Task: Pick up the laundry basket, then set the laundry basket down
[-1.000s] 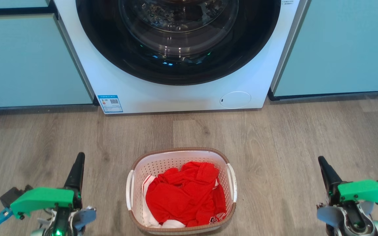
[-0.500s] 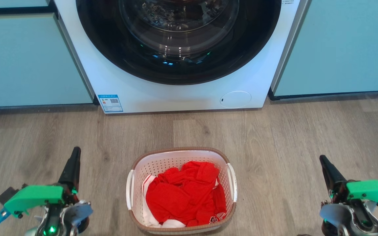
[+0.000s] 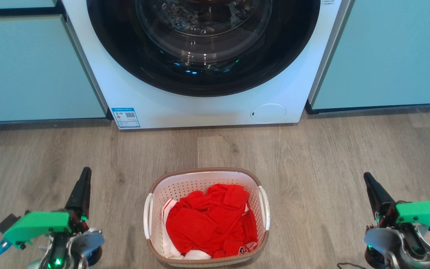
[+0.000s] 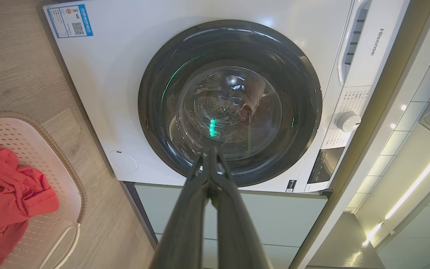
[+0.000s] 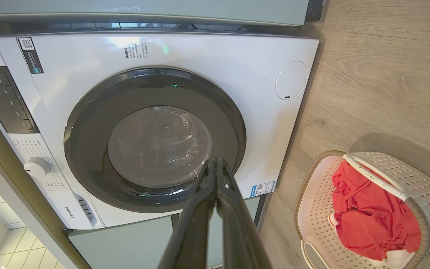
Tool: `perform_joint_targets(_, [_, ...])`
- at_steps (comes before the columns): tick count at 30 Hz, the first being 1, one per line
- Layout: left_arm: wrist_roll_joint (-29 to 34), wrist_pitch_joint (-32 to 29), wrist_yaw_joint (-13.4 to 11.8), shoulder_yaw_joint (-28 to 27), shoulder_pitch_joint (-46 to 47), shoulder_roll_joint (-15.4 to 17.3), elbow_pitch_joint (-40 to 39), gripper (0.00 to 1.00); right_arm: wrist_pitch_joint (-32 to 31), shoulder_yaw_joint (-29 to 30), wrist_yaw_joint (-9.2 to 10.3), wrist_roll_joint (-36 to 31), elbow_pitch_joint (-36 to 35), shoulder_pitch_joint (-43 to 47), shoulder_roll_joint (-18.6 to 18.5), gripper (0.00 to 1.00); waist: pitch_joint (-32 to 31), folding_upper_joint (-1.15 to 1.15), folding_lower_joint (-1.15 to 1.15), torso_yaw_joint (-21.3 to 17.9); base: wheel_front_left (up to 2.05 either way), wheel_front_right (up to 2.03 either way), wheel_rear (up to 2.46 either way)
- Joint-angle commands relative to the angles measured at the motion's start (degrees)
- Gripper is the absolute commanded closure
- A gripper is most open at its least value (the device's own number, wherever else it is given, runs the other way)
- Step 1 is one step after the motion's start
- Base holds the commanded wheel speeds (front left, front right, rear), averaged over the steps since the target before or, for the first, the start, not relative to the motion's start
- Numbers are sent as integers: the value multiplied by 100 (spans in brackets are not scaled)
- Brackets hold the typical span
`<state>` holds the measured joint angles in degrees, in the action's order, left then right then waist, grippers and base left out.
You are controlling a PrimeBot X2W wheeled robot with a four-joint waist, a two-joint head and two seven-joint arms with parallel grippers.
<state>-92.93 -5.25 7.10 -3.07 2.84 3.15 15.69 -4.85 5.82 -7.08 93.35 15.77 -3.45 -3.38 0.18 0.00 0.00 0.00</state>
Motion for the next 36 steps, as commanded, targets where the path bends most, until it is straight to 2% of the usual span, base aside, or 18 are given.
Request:
perform_joint_targets(1, [-13,-38,38,-238,325,52,-168,100,-38,-86,-41,12,-184,-259,-64,100,0,0,0,0,0,0,0])
perform_joint_targets(36, [23,-72,38,-280,329,22,-167,100,-85,-28,-41,-37,-180,-264,-22,100,0,0,0,0,0,0,0])
